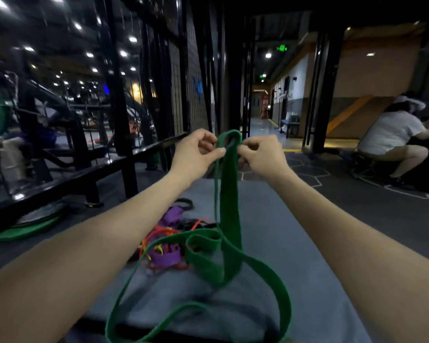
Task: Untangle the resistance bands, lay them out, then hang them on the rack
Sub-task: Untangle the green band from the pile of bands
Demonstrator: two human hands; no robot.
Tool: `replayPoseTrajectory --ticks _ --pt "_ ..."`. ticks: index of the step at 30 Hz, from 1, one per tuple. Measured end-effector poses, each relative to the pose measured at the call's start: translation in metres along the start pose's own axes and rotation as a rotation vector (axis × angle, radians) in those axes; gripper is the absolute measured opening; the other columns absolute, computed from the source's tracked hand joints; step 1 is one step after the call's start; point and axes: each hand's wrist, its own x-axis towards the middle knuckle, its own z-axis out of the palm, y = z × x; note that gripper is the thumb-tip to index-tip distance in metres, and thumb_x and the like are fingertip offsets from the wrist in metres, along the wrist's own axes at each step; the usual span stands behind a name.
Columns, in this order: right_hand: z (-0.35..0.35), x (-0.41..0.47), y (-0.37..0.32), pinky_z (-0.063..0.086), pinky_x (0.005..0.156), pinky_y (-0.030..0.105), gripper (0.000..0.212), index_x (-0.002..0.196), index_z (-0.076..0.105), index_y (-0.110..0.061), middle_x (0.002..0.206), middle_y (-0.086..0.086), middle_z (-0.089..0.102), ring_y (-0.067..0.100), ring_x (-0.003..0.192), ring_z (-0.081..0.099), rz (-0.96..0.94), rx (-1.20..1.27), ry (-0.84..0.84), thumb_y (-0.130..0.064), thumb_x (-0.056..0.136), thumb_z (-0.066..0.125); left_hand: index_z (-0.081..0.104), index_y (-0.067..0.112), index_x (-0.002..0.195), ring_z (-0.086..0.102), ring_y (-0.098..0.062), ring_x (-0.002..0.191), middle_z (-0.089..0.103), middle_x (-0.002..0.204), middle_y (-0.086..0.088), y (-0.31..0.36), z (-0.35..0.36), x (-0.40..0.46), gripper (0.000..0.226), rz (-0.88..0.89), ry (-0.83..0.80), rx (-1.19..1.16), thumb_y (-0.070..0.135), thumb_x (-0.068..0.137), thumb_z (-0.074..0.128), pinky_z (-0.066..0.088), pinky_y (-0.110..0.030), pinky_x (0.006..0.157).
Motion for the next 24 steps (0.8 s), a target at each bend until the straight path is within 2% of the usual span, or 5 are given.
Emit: replayPoseTrajectory --ticks 4,7,13,19,24 --pt "-0.003 0.021 -0.025 0.054 0.064 0.037 0.021 0.068 0.068 -0.005 0.061 0.008 0.063 0.013 0.053 0.059 0.047 0.197 0.011 -0.006 0.087 0.058 0.059 0.026 0.087 0.057 -0.011 0.081 0.061 0.089 0.005 0.017 -0.015 0.013 0.026 0.003 -0.09 -0.101 0.016 0.073 0.077 0.051 -0.029 0.083" --pt "0.0 0.031 -0.038 0.053 0.057 0.027 0.022 0.069 0.067 -0.008 0.059 0.005 0.062 0.01 0.051 0.059 0.058 0.265 0.021 -0.004 0.088 0.057 0.055 0.022 0.1 0.06 -0.011 0.084 0.06 0.104 0.0 0.024 -0.022 0.013 0.036 -0.063 -0.178 -0.187 0.007 0.074 0.075 0.053 -0.023 0.074" --pt "-0.001 0.05 -0.065 0.055 0.059 0.024 0.025 0.067 0.065 -0.01 0.058 0.005 0.063 0.005 0.047 0.059 0.067 0.384 0.037 -0.002 0.088 0.055 0.045 0.022 0.11 0.065 -0.023 0.097 0.066 0.105 -0.008 0.033 -0.037 0.025 0.053 -0.156 -0.097 -0.297 0.001 0.073 0.075 0.054 -0.043 0.086" --pt "-0.001 0.057 -0.078 0.054 0.072 0.035 0.027 0.062 0.062 -0.009 0.049 -0.002 0.057 0.014 0.055 0.055 0.099 0.491 0.003 -0.005 0.089 0.057 0.055 0.009 0.122 0.065 -0.018 0.101 0.066 0.112 -0.003 0.041 -0.037 0.034 0.048 -0.118 -0.119 -0.236 0.007 0.077 0.073 0.051 -0.034 0.093" --pt "-0.004 0.061 -0.082 0.057 0.076 0.042 0.033 0.075 0.063 -0.003 0.072 0.012 0.064 0.025 0.069 0.064 0.112 0.268 -0.053 -0.034 0.083 0.067 0.061 0.012 0.117 0.064 -0.011 0.096 0.068 0.105 0.004 0.041 -0.032 0.034 0.043 -0.054 -0.134 -0.087 0.013 0.076 0.075 0.052 -0.023 0.084"
